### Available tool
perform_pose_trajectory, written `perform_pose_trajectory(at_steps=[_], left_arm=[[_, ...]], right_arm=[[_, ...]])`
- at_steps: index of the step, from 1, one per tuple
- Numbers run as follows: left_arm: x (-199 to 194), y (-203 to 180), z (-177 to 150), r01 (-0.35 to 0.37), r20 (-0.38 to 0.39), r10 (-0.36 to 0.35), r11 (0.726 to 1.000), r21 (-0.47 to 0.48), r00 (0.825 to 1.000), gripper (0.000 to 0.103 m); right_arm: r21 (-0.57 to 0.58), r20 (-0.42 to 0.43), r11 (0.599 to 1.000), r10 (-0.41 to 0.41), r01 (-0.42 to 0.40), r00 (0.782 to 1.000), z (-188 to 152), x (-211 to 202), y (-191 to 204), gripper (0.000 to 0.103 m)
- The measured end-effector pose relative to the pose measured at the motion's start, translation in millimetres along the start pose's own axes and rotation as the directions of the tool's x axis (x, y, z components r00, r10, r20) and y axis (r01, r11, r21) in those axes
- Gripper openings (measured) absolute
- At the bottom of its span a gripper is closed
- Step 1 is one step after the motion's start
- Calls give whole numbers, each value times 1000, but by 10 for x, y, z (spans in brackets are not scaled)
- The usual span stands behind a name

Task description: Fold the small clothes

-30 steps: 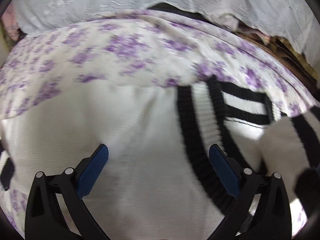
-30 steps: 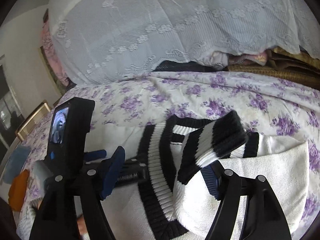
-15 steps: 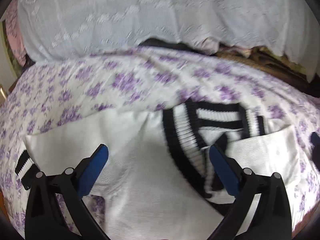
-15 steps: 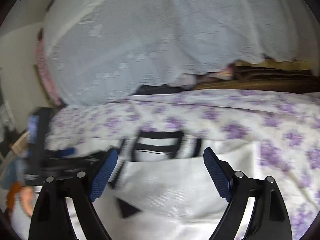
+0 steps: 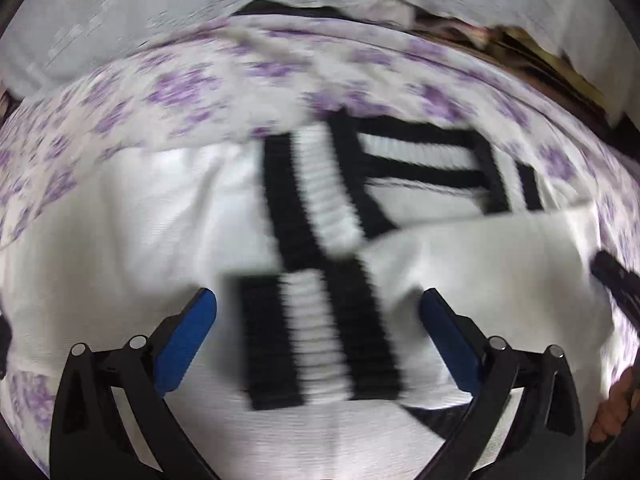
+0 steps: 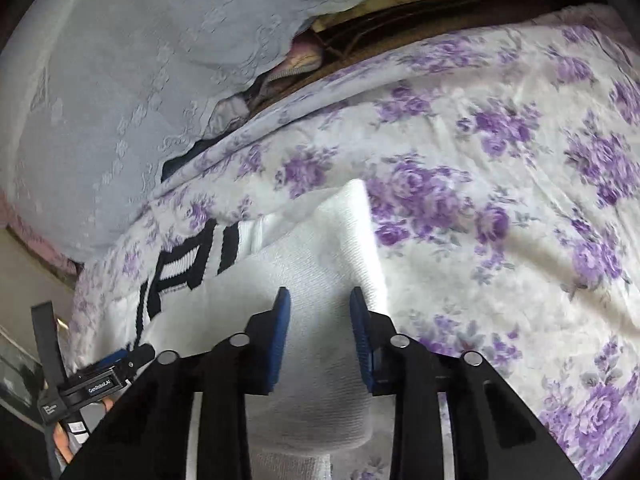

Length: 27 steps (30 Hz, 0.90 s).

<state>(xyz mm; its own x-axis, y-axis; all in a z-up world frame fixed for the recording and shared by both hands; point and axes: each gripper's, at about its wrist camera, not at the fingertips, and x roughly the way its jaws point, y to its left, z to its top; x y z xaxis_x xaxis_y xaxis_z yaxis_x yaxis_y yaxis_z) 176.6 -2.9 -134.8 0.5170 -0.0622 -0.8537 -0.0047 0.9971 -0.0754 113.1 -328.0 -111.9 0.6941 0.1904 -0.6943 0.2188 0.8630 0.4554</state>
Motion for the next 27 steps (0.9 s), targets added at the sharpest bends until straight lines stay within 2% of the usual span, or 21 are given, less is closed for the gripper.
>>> perform_pose_trajectory(at_steps=[1,2,3,5,6,7,9,11,12,13,14,16,19,21,23,25,26,27], left_arm=[[-71,97,14,18,26,-16,998,-56,1000,98],[-149,178,26,57,51,-52,993,-108,997,98],[-210,220,32,114,67,-106,984,-135,992,98],[-303,178,35,226,85,-216,966,-124,973,98],[-326,104,28,235,87,-228,968,-92,970,98],[-323,-3,19,206,89,-202,977,-46,975,98],[-199,-224,6,93,80,-97,994,52,992,98],[6,-391,-52,21,35,-26,990,138,999,99],[108,-434,-70,-12,25,7,986,169,1000,99],[115,-427,-64,-19,55,10,984,175,998,99],[116,-416,-45,-14,50,5,985,172,999,99],[112,-394,-37,-6,46,-2,986,165,999,99],[-58,-361,-72,-30,79,19,989,146,997,98],[-257,-338,-107,-4,142,-18,989,149,990,98],[-355,-338,-142,25,164,-49,989,144,985,98],[-207,-363,-149,47,97,-62,987,154,993,98],[-33,-387,-160,36,26,-42,984,173,999,99],[60,-409,-176,29,20,-33,982,186,999,99]], right_arm=[[-14,31,1000,-9,10,999,-6,-70,34,31],[-49,60,999,-14,17,998,-13,-134,119,39],[-89,78,996,5,2,997,-23,-179,230,41],[-146,77,988,64,-52,995,-49,-201,435,45],[-169,70,983,85,-72,994,-51,-175,518,50],[-191,65,978,94,-81,993,-59,-141,589,52],[-223,66,974,63,-46,996,-2,-5,686,54],[-204,48,979,35,-24,998,101,191,641,54],[-182,9,983,26,-23,1000,156,315,582,55],[-147,-33,989,17,-22,999,199,462,479,55],[-101,-61,994,28,-35,998,219,574,351,54],[-28,-52,994,102,-103,993,228,524,203,53],[-70,-1,995,65,-65,998,132,257,265,58],[-126,6,989,76,-75,997,3,60,371,77],[-166,2,983,80,-79,997,-160,-117,432,93],[-228,-38,971,64,-71,997,-362,-152,455,97],[-241,-80,968,52,-70,995,-441,-95,425,99],[-242,-90,967,59,-80,994,-486,-68,387,99]])
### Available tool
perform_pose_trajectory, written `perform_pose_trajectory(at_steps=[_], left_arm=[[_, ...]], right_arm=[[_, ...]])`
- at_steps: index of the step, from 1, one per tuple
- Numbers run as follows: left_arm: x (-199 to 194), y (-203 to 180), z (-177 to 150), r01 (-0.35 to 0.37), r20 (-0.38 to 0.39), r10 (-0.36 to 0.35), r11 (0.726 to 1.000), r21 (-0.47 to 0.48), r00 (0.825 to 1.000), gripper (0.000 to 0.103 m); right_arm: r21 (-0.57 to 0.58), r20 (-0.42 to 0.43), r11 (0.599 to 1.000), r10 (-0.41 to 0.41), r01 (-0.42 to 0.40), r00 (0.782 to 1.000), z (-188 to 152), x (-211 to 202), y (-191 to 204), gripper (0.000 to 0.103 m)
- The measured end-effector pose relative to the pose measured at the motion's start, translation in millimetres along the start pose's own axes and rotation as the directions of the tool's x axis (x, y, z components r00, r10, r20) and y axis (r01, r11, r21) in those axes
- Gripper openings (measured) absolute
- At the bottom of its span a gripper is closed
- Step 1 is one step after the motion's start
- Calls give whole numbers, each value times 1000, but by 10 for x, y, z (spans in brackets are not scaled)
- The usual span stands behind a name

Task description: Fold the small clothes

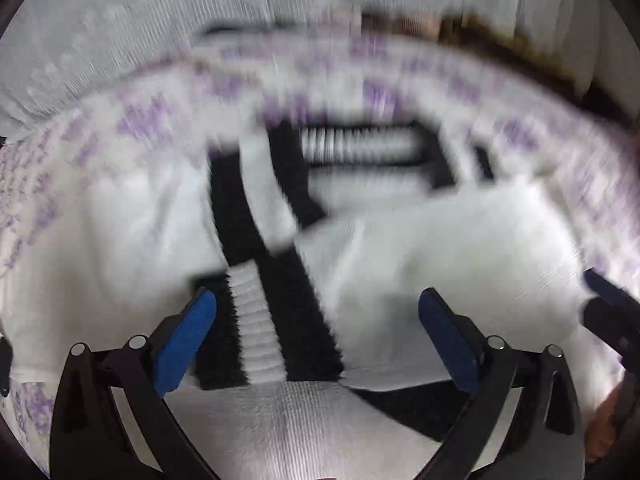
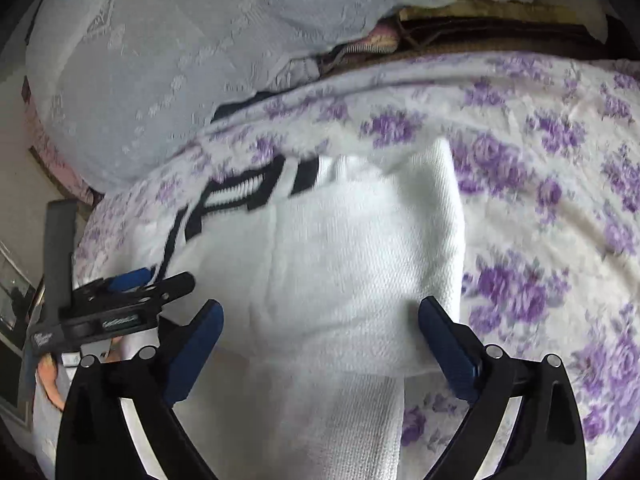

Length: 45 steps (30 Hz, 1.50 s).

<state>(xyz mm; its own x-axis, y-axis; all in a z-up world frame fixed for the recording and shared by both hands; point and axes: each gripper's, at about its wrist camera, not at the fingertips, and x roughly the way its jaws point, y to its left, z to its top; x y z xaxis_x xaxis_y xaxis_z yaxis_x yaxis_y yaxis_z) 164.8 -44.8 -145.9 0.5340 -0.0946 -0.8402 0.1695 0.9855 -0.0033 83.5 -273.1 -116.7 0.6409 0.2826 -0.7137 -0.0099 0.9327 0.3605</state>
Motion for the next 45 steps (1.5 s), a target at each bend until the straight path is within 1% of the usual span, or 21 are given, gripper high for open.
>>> perform_pose_trajectory(at_steps=[1,4,7,8,10,11,12,14,16,20,23,28,30,33,35,36,40,41,43,44,45], left_arm=[[-67,-2,-24,-4,41,5,1000,-7,999,99],[-188,33,-20,-15,19,15,1000,-10,1000,99],[-283,264,-70,-40,11,42,996,-82,999,99],[-309,368,-99,-37,6,38,993,-110,999,99],[-373,596,-168,29,0,-30,987,-155,1000,99],[-427,693,-229,-18,-8,17,987,-160,1000,99],[-470,790,-304,-120,-2,121,982,-144,993,99],[-609,1000,-453,-305,36,309,949,-82,951,99],[-751,1320,-632,-395,36,400,914,-91,916,99],[-1075,2096,-1034,-464,14,477,862,-205,879,99],[-1317,2498,-1356,-533,29,555,811,-242,831,99],[-1349,2862,-1563,-595,16,606,786,-166,796,99],[-1248,2943,-1589,-640,-1,646,757,-131,764,99],[-1080,2903,-1524,-637,7,639,767,-74,769,98],[-1046,2783,-1448,-663,69,663,748,-17,746,98],[-1034,2765,-1396,-663,81,661,749,-7,746,98],[-1044,2799,-1236,-623,104,622,782,-27,776,98],[-1062,2815,-1217,-605,111,605,795,-30,789,98],[-1124,2817,-1238,-553,116,551,833,-21,826,98],[-1138,2797,-1246,-552,125,548,834,-10,827,98],[-1139,2793,-1244,-563,138,559,826,-7,818,98]], right_arm=[[15,17,1000,13,-13,1000,20,-50,-12,98],[70,95,997,13,-20,995,-6,-237,-77,98],[66,135,996,-71,62,988,-110,-362,-97,98],[75,132,995,-73,63,989,-137,-367,-132,98],[127,122,991,-62,46,991,-148,-366,-247,98],[156,118,987,-49,31,992,-154,-355,-304,98],[186,118,982,-32,9,992,-161,-364,-372,98],[216,126,976,-11,-16,992,-156,-340,-423,98],[210,124,978,-18,-8,992,-159,-318,-408,98],[192,113,981,-26,3,993,-153,-281,-363,99],[194,106,981,-23,2,994,-140,-244,-352,99],[187,101,982,-29,10,995,-135,-226,-337,99],[187,101,982,-29,10,995,-137,-228,-337,100],[184,96,983,-29,11,995,-134,-215,-335,100],[182,96,983,-30,12,995,-138,-210,-324,100],[183,96,983,-30,12,995,-138,-210,-324,100],[183,96,983,-31,13,995,-136,-210,-325,100],[183,96,983,-31,13,995,-135,-209,-326,100],[183,96,983,-30,12,995,-135,-206,-323,100],[183,96,983,-30,12,995,-134,-208,-326,100],[182,95,983,-30,12,995,-134,-202,-320,100]])
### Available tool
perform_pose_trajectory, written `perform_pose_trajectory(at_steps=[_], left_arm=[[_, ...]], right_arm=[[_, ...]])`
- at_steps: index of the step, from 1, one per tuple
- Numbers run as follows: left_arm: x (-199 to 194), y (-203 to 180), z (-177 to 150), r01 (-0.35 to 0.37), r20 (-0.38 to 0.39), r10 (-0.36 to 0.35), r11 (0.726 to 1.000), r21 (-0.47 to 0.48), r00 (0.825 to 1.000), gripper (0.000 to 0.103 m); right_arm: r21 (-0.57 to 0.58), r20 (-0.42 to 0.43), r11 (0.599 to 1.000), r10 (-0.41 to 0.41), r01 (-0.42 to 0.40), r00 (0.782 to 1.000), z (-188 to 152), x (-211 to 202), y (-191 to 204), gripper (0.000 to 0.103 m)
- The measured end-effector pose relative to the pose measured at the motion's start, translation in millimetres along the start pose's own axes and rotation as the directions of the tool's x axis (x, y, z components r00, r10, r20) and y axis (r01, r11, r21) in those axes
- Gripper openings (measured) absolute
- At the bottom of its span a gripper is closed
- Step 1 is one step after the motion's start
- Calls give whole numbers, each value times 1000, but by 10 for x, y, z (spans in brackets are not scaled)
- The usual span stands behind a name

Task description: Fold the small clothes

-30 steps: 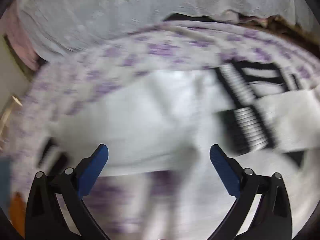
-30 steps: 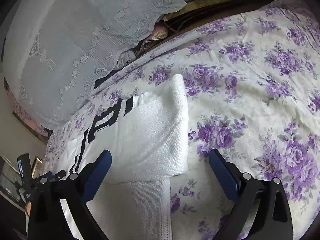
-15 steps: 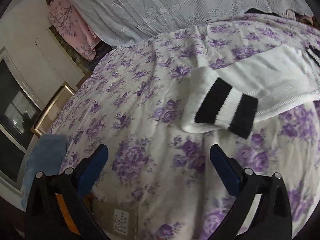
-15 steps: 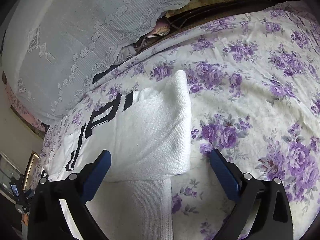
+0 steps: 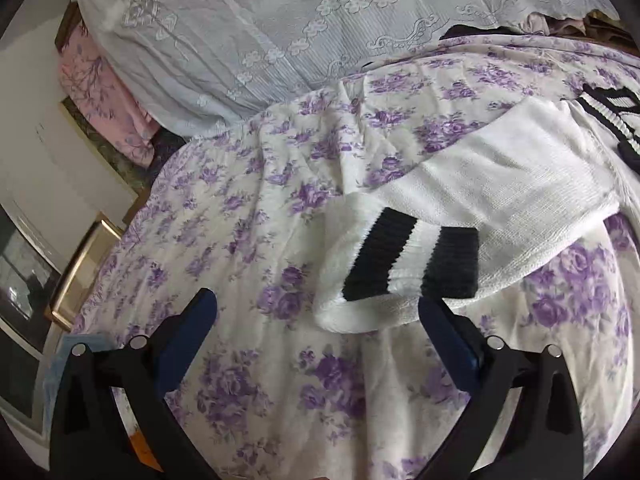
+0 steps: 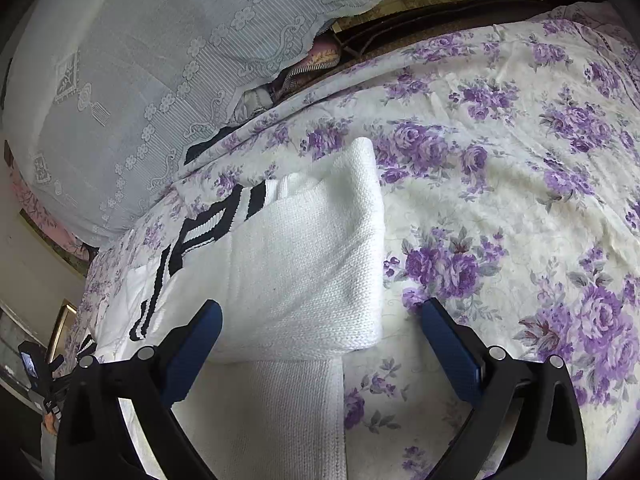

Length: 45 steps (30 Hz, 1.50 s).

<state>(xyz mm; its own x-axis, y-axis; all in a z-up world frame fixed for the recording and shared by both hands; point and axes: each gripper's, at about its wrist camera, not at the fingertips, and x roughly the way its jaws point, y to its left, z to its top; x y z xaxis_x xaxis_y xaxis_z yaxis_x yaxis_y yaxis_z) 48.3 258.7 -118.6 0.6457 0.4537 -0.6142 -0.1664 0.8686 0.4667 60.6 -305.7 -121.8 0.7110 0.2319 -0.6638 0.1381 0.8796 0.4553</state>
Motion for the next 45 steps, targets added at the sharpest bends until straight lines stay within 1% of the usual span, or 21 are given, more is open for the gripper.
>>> perform_pose_trajectory(at_steps=[3,5,6,7,8,9,10,11,12,14,17,19,22,25,27,29,31,33,36,40,45], left_arm=[[165,-49,62,-4,-20,4,1000,-9,1000,98],[253,-159,96,-31,-13,32,999,22,999,98],[298,-193,108,-47,-9,47,998,31,999,97],[322,-202,120,-45,-3,45,999,17,999,92],[330,-175,129,-19,-8,18,1000,-11,1000,71],[335,-122,134,22,-23,-23,999,-50,999,43],[338,-46,129,67,-40,-71,993,-101,997,32],[327,40,114,90,-46,-98,984,-152,994,22],[318,119,101,104,-41,-114,975,-198,993,18],[295,293,91,157,-37,-175,943,-293,984,15],[265,488,99,238,-26,-273,878,-416,962,13],[233,496,122,261,-29,-304,862,-435,952,12],[199,437,146,279,-38,-326,859,-429,945,12],[124,380,172,274,-26,-313,866,-418,949,10],[71,349,217,290,-7,-322,861,-418,947,9],[-4,332,281,316,17,-340,852,-418,940,9],[-109,272,369,332,41,-347,851,-407,937,9],[-216,196,463,352,63,-357,849,-394,932,9],[-383,36,622,397,92,-393,838,-373,915,9],[-567,-281,847,434,112,-421,842,-320,900,9],[-691,-721,1065,487,112,-475,828,-277,873,9]], right_arm=[[-3,-3,1000,-1,1,1000,-5,21,6,100],[-2,-2,1000,-1,1,1000,-6,24,7,100],[-1,-2,1000,0,0,1000,-7,25,9,100],[0,-1,1000,1,-1,1000,-7,24,7,100],[0,1,1000,2,-2,1000,-7,22,7,100],[1,5,1000,4,-4,1000,-8,14,7,100],[1,10,1000,8,-8,1000,-10,6,8,100],[-1,13,1000,11,-11,1000,-10,-4,6,100],[-5,13,1000,13,-13,1000,-9,-5,14,100],[-13,13,1000,10,-10,1000,-9,-12,26,100],[-29,37,1000,9,-8,999,-7,-71,70,96],[-82,70,997,-3,8,998,-4,-148,221,94],[-200,78,979,50,-34,996,-9,-237,615,93],[-294,45,948,137,-118,990,-46,-298,1047,93],[-340,29,927,176,-156,984,-65,-330,1285,93],[-355,7,913,220,-203,975,-75,-337,1457,93],[-346,-31,900,272,-266,962,-93,-304,1576,93],[-332,-55,892,305,-306,951,-145,-264,1669,93],[-311,-95,887,330,-342,939,-237,-187,1688,93],[-258,-130,895,342,-365,931,-275,-95,1604,93],[-145,-134,901,390,-408,911,-167,-50,1394,93]])
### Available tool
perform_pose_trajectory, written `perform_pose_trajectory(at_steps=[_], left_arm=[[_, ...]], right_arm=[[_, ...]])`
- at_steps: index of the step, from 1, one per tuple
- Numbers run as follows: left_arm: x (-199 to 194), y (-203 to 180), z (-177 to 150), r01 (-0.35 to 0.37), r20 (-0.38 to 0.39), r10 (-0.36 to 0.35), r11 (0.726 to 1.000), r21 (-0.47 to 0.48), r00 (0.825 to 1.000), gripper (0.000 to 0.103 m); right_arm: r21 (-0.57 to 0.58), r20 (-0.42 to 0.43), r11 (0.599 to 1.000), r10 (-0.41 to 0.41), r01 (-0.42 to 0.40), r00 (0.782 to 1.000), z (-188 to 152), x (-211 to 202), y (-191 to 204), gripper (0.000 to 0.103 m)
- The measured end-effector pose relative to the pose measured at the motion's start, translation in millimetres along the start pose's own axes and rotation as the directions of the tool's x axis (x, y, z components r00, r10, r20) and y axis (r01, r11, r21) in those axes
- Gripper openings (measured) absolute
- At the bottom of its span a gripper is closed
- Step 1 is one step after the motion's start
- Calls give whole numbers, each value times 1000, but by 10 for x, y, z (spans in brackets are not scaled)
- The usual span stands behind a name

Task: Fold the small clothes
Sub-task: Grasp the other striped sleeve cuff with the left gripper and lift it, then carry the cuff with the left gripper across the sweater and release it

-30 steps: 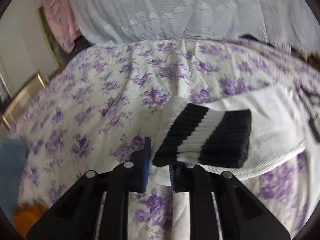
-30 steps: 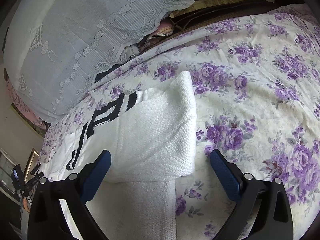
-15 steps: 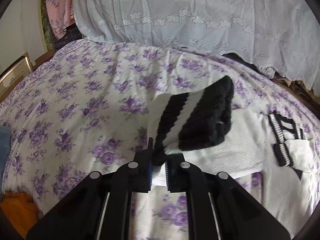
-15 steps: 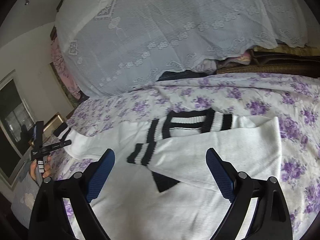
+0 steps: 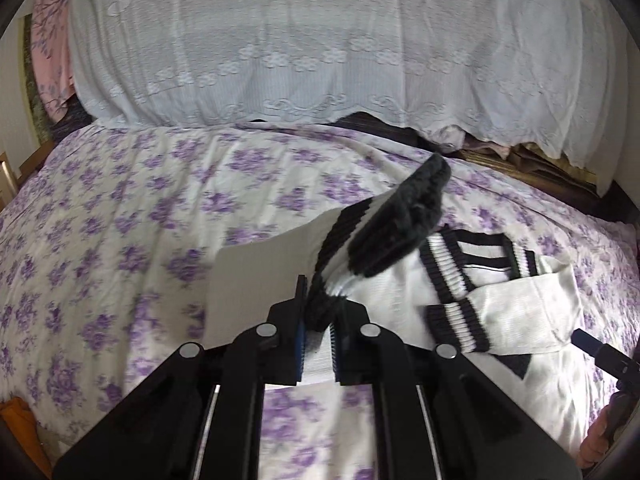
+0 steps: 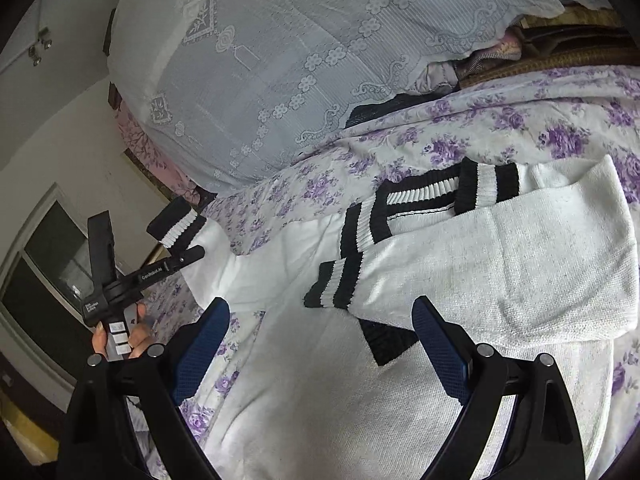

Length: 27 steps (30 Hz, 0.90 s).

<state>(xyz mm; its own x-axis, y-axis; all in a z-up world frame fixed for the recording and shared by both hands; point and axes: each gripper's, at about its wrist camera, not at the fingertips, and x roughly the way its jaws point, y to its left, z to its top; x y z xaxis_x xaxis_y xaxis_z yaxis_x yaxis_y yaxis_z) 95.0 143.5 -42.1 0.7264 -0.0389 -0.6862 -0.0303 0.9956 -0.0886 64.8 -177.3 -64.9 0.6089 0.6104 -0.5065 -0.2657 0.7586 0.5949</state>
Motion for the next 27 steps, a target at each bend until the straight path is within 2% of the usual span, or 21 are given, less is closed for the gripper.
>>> perform_pose_trajectory(at_steps=[3,9,16,22,25,27], left_arm=[[94,-286,4,23,-16,-22,999,27,1000,9],[294,-899,-64,68,-64,-63,993,95,996,9],[573,-1620,-352,129,-139,-102,972,199,985,9],[739,-1967,-640,155,-184,-105,946,283,977,10],[722,-1993,-740,164,-173,-113,935,316,978,18],[686,-1992,-772,180,-169,-130,929,323,977,31]], right_arm=[[49,6,999,21,-21,1000,39,-32,-126,93],[180,1,972,153,-151,988,70,-8,-312,93],[243,-6,951,198,-190,980,55,81,-432,93],[325,0,916,251,-237,968,21,200,-590,93],[383,0,885,287,-265,958,-16,291,-690,93],[414,3,869,298,-272,955,-44,346,-749,93]])
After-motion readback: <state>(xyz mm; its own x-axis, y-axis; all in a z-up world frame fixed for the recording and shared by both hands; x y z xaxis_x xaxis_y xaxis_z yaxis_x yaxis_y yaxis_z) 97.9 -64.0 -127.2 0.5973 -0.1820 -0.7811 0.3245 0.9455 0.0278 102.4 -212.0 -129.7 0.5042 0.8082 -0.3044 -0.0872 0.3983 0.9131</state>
